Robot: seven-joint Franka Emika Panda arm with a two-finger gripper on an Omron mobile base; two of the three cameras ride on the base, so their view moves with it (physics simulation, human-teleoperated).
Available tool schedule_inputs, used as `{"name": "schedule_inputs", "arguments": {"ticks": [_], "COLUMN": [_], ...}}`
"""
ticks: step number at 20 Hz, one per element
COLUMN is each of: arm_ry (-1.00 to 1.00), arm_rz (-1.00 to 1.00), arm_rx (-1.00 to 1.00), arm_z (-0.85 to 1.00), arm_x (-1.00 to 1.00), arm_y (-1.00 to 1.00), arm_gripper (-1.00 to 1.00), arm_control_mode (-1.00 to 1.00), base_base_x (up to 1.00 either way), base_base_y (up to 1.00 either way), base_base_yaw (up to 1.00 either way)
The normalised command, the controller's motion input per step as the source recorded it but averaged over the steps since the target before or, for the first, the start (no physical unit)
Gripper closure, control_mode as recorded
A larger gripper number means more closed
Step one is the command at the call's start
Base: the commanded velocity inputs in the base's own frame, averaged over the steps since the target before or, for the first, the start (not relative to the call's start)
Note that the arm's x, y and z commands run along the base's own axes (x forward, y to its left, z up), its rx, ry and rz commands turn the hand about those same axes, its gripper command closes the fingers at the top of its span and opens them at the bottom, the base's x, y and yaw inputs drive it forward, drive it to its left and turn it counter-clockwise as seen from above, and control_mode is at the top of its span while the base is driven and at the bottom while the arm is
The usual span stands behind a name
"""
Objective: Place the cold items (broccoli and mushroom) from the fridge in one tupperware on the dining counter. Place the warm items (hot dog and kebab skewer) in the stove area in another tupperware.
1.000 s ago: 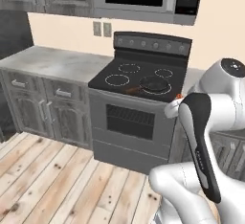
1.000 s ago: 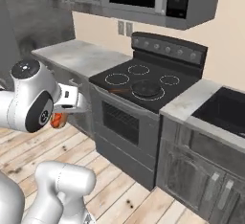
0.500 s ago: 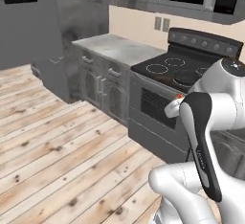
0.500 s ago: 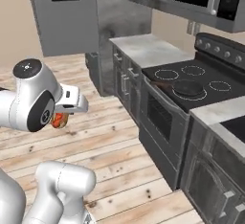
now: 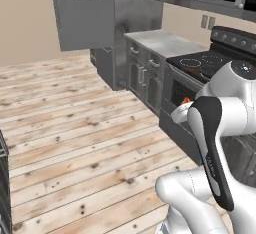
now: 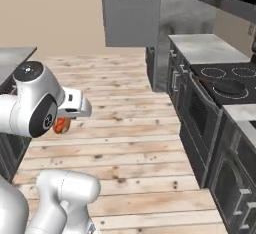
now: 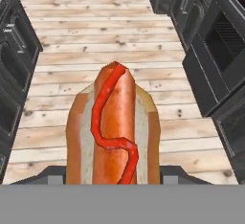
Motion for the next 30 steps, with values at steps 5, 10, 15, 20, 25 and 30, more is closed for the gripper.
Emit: {"name": "schedule_inputs", "arguments": {"ticks": [5,10,15,20,25,30], "arm_ry": [0.0,0.0,0.0,0.0,0.0,0.0], "arm_rz": [0.0,0.0,0.0,0.0,0.0,0.0], "arm_rx": [0.0,0.0,0.0,0.0,0.0,0.0], "arm_z": [0.0,0.0,0.0,0.0,0.0,0.0], "arm_x": [0.0,0.0,0.0,0.0,0.0,0.0], "arm_y": [0.0,0.0,0.0,0.0,0.0,0.0], "arm_gripper": [1.0,1.0,1.0,1.0,1.0,1.0], "arm_control_mode": [1.0,1.0,1.0,1.0,1.0,1.0], "base_base_x": [-1.0,-1.0,-0.76,-0.2,0.0,0.0], "base_base_y": [0.02,0.2,0.77,1.0,1.0,1.0], "base_base_yaw": [0.16,0.16,0.13,0.01,0.0,-0.03]}}
